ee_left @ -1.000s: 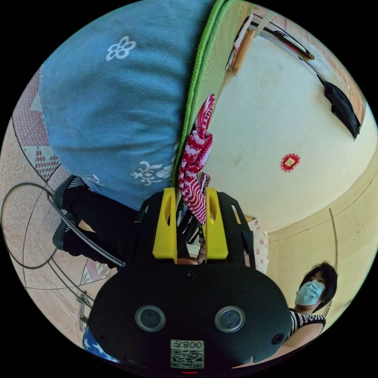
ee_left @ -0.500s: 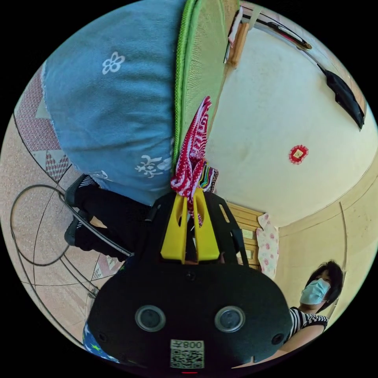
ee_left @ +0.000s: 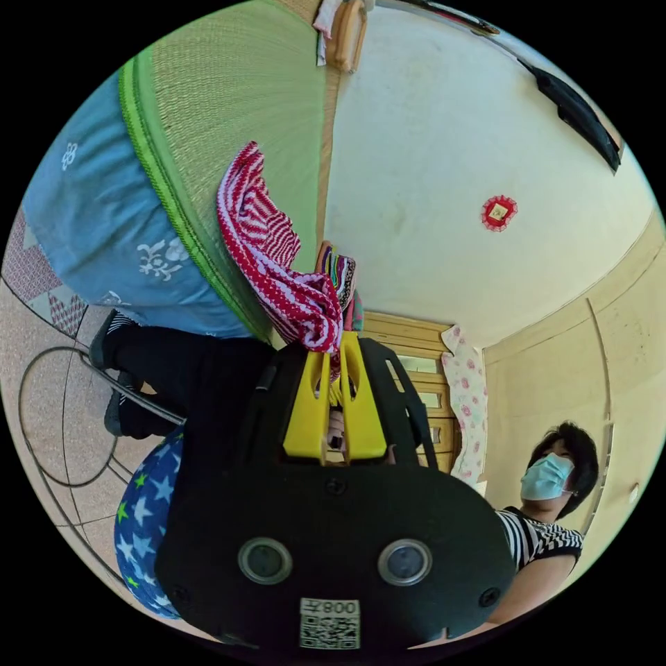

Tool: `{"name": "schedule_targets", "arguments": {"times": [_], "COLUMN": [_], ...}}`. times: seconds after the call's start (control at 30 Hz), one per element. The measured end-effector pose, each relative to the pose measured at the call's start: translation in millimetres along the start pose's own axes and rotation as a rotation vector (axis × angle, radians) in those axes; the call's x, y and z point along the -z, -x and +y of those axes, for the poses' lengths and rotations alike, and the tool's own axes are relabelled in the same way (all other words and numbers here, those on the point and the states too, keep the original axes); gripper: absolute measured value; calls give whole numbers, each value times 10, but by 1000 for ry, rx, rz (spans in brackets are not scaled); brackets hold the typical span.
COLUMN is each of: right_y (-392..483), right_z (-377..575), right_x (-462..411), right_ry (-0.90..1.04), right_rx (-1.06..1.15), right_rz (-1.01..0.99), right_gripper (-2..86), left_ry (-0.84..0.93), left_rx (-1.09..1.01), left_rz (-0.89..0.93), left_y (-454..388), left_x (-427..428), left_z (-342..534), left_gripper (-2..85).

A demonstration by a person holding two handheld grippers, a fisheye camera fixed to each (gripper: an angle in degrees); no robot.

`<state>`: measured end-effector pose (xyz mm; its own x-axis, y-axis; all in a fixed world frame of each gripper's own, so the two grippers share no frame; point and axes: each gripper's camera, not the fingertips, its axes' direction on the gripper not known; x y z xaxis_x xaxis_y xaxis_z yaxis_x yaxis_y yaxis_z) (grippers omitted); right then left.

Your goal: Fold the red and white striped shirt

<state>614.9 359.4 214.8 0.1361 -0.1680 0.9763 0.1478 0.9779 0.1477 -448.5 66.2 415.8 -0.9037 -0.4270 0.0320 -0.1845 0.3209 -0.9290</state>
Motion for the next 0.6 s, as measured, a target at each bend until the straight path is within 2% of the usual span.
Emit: {"name": "schedule_targets", "arguments": {"times": [0.6], "right_y": [697], "right_z": [1355], "right_x": [1584], "right_ry": [-159], "right_rx": [121], "right_rz": [-167], "right_gripper": [3], "left_ry": [190], "left_rx": [-200], "left_rz": [48], "left_y": [-595], "left_x": [-2169], "left_z": [-138], "left_gripper": [32]}}
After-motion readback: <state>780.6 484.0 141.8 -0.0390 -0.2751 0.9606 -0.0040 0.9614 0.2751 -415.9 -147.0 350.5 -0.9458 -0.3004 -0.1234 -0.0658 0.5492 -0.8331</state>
